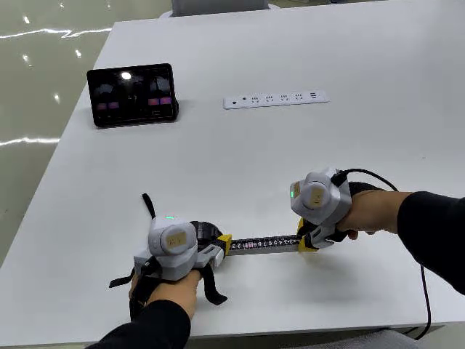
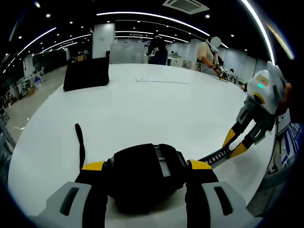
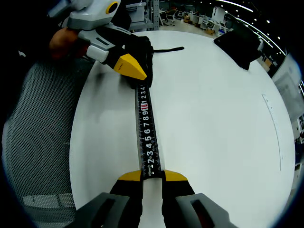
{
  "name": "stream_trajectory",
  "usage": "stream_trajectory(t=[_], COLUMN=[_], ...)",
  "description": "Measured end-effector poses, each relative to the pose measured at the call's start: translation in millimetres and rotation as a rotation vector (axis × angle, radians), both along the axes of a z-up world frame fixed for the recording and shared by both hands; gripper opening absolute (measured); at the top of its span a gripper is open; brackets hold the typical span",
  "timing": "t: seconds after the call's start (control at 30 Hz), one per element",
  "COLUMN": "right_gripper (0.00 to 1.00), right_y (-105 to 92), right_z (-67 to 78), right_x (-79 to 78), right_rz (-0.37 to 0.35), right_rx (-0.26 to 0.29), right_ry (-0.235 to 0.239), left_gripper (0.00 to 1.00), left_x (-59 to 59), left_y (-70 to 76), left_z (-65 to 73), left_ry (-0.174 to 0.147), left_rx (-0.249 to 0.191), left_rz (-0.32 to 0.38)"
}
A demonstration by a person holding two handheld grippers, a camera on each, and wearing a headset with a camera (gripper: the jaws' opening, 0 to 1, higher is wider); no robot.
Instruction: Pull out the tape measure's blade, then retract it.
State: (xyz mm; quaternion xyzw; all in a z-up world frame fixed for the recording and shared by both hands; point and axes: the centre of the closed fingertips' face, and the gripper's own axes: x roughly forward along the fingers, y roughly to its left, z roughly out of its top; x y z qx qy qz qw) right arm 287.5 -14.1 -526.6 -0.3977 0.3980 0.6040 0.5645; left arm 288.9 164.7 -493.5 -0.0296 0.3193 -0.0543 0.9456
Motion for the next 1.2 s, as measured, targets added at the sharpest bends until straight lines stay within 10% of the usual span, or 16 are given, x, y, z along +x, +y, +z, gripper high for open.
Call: stream_trajectory(t=[1.2], right_gripper=[0.11], right_y=[26.2], right_z=[0.0], right_x=[-2.1], right_rz=[-0.007], right_rx=[0.035], right_ry=[0.017], left_gripper=[0.61], left_x=[0.2], left_y=[1.7], left_z=[-0.3], left_ry=[0.011], left_rx=[-0.023], left_rz=[-0.004])
